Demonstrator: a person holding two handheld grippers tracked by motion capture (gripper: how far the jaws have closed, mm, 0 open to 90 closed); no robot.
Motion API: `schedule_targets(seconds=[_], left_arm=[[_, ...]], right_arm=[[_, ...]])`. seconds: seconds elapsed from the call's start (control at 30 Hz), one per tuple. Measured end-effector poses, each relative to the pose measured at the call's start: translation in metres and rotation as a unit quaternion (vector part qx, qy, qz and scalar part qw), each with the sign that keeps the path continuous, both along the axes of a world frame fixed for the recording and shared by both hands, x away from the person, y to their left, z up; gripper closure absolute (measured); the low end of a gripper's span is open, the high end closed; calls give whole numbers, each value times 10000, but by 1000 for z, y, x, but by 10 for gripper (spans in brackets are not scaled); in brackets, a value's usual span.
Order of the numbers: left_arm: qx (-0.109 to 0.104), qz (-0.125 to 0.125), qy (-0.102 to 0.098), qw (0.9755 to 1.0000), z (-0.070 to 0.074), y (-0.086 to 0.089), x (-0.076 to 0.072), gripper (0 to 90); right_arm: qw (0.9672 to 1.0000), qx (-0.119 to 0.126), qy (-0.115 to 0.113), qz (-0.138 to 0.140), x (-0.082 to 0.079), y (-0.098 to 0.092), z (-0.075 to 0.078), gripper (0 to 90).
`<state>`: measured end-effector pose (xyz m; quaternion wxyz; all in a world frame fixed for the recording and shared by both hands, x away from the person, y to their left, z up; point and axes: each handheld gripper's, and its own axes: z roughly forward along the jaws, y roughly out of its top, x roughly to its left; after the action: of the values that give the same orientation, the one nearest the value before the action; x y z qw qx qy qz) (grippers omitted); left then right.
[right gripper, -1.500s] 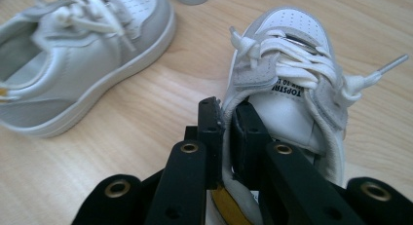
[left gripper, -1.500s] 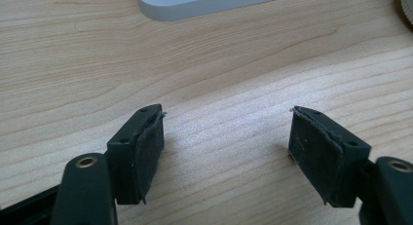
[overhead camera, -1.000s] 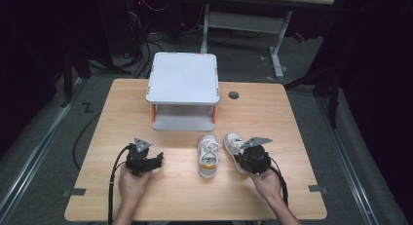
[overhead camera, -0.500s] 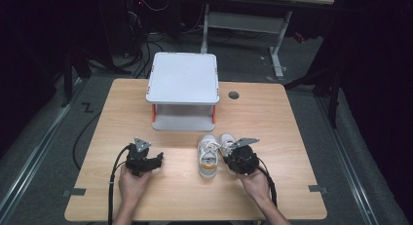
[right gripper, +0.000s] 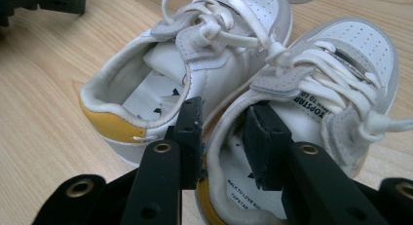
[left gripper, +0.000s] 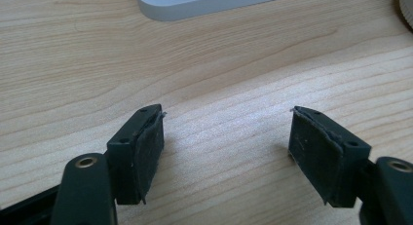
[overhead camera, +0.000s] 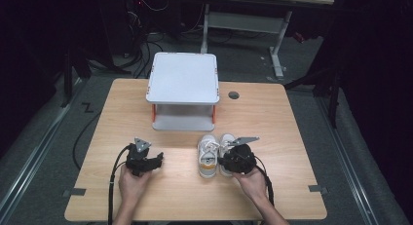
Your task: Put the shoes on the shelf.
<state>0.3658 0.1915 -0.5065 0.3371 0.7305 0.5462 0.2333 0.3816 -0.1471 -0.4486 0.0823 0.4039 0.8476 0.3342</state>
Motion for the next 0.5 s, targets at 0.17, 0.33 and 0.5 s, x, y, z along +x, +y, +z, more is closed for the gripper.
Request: schedule_targets(seconds=[0.17,0.33,0.5], left_arm=[[5,1,0,10000,0,0,0,292],[20,-1,-2,10000,0,0,0,292],[37,8,-7,10000,0,-1,0,294]], right_arm=[[10000,74,18,-10,0,-1,0,647],[9994,352,-53,5,-4,-10,5,620],[9986,495,-167,17,-7,-16,9,620]])
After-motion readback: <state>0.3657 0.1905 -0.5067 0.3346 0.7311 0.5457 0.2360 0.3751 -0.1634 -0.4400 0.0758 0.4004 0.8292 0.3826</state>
